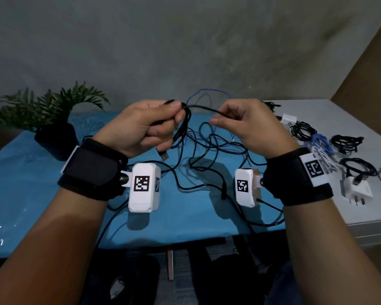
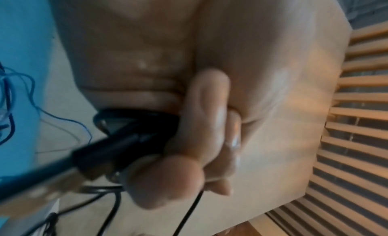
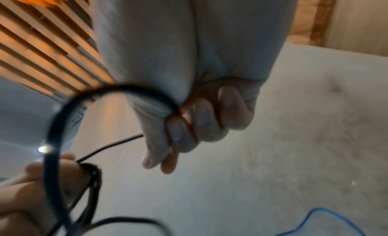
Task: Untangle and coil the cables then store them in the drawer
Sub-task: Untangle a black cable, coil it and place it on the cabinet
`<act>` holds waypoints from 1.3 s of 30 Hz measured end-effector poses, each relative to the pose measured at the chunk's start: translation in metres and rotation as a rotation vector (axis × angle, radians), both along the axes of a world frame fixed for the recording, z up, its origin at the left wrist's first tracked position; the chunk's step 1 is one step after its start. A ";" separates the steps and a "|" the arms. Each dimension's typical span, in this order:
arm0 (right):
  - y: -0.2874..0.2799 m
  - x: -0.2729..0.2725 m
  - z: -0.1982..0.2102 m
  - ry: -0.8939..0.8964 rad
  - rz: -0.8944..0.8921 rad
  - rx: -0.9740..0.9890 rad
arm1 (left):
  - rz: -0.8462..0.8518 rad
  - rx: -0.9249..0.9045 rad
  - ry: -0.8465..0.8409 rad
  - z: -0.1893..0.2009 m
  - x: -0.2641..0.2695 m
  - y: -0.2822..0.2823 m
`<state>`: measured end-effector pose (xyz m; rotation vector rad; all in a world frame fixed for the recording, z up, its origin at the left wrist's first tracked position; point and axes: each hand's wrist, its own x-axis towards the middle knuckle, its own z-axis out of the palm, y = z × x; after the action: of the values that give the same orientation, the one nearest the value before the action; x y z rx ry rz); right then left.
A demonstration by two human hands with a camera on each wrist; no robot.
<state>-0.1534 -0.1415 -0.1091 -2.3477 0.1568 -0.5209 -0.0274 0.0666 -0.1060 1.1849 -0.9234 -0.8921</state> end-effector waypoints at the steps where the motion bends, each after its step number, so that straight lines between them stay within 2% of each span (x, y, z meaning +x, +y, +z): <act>1: -0.004 -0.001 0.000 -0.011 -0.034 0.010 | 0.029 -0.011 0.015 0.002 0.000 0.000; 3: -0.011 -0.002 0.001 -0.044 -0.068 0.074 | 0.103 0.005 -0.018 0.004 0.002 -0.001; 6: -0.006 -0.002 0.003 -0.069 -0.015 0.136 | 0.137 0.040 -0.070 0.003 -0.002 -0.006; 8: 0.007 0.002 0.000 -0.035 0.064 0.145 | 0.080 0.044 -0.051 0.000 -0.010 -0.013; 10: 0.021 0.008 -0.005 -0.015 0.166 0.255 | 0.025 0.023 -0.001 -0.003 -0.018 -0.018; 13: 0.032 0.015 -0.014 -0.025 0.316 0.401 | 0.041 0.001 0.030 -0.004 -0.020 -0.022; 16: 0.039 0.015 -0.011 -0.085 0.271 0.435 | 0.116 0.000 0.048 -0.004 -0.020 -0.023; 19: 0.041 0.015 -0.011 -0.140 0.338 0.509 | 0.137 -0.008 0.060 -0.001 -0.022 -0.027; 22: 0.037 0.014 -0.009 -0.162 0.335 0.441 | 0.211 0.039 -0.025 0.002 -0.021 -0.026; 25: 0.027 0.012 -0.009 -0.150 0.239 0.241 | 0.355 0.145 -0.363 0.002 -0.021 -0.024; 28: 0.023 0.009 -0.007 -0.122 0.213 0.184 | 0.432 0.207 -0.603 0.000 -0.017 -0.022; 35: 0.024 0.004 -0.002 -0.103 0.288 0.278 | 0.515 0.160 -0.666 -0.002 -0.010 -0.017; 39: 0.025 0.003 -0.002 -0.086 0.331 0.297 | 0.441 0.108 -0.517 -0.001 -0.007 -0.015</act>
<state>-0.1506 -0.1166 -0.1113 -2.0040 -0.1810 -0.4030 -0.0347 0.0515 -0.1068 1.6750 -0.9692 -0.2817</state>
